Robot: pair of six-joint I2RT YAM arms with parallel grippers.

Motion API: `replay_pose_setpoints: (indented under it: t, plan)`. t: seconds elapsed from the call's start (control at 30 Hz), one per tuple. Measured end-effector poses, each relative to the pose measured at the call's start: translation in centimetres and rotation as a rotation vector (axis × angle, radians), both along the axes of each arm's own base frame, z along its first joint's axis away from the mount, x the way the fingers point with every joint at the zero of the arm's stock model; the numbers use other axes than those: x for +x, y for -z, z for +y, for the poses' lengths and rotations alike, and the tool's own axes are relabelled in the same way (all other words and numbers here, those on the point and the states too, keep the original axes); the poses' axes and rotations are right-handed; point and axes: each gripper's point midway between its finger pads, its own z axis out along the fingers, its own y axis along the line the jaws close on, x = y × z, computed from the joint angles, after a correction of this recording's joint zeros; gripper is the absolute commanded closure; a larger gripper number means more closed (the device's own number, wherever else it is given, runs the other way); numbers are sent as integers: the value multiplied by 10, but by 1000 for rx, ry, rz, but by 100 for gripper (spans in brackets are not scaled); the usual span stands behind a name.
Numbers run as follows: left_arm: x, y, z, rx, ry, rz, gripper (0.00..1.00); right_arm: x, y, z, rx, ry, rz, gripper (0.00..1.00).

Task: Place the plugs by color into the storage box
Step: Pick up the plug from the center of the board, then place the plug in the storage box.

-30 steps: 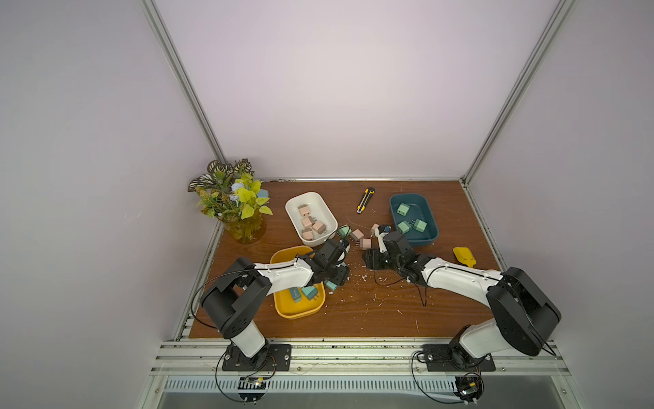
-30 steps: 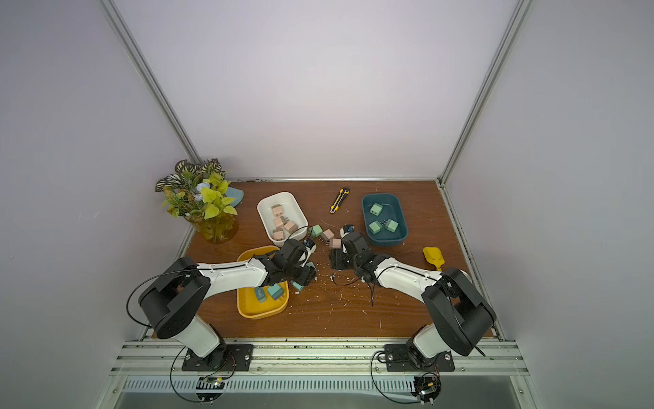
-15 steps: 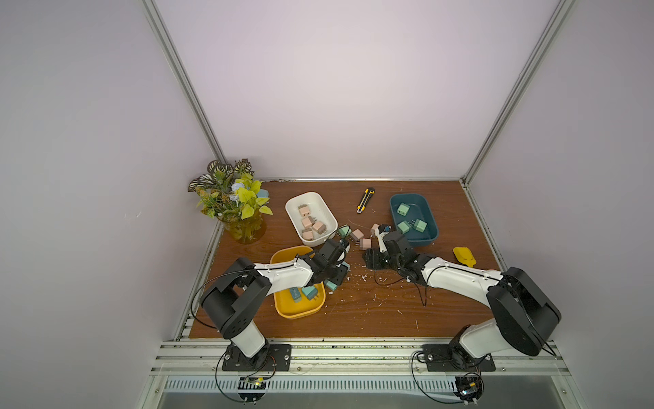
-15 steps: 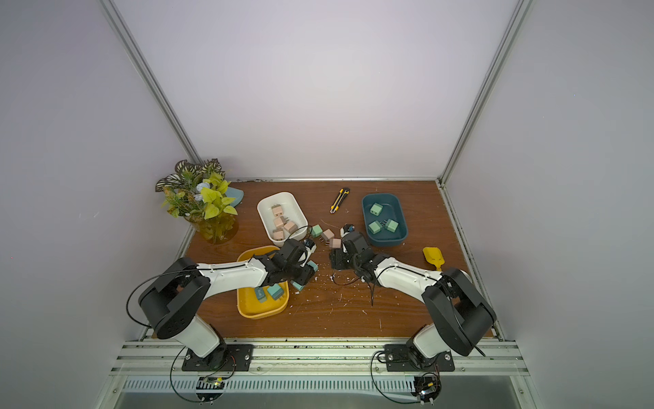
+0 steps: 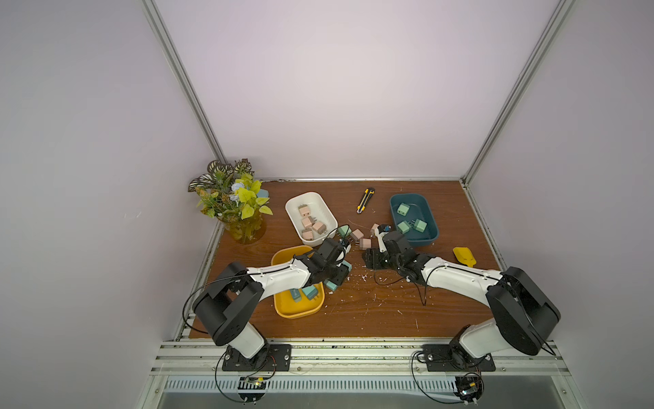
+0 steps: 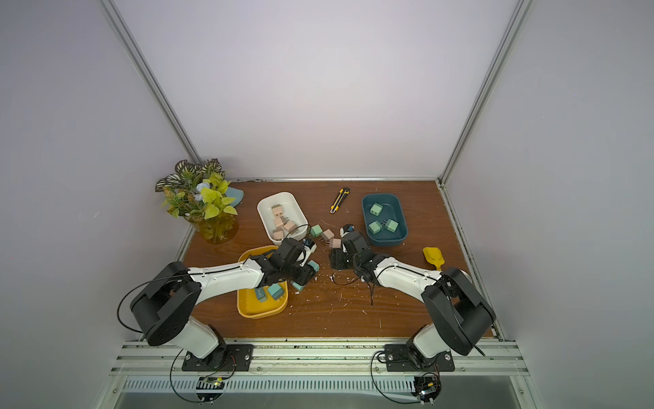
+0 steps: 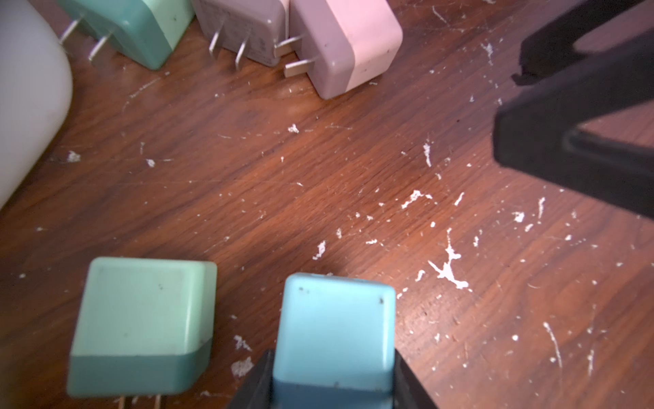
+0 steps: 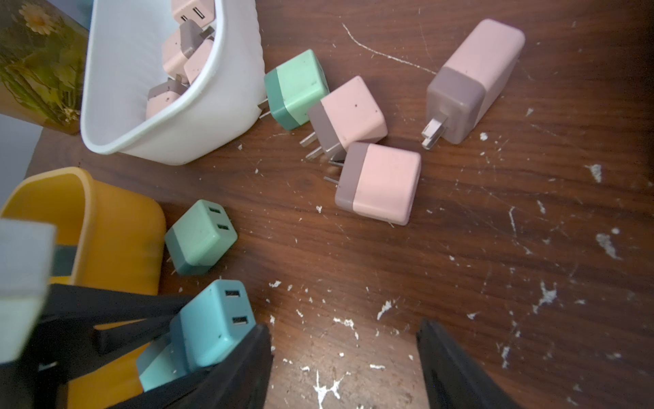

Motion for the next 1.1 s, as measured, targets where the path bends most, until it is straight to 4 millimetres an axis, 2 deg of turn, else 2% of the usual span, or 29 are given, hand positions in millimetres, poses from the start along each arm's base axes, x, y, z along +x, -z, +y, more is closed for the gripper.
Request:
replay_pose_setpoints:
  t: [0.63,0.83,0.9,1.1]
  plan:
    - [5,-33,-2,-35,-4,-55,54,1,2,11,16,-31,11,32]
    - [5,-42,6,-22,-29,-75,56,-1,-4,21,56,-74,3,40]
    - [7,-51,8,-36,-42,-96,58,-2,-7,27,77,-97,-4,44]
    - [8,-76,27,-90,-99,-147,62,-8,-14,42,119,-167,-16,46]
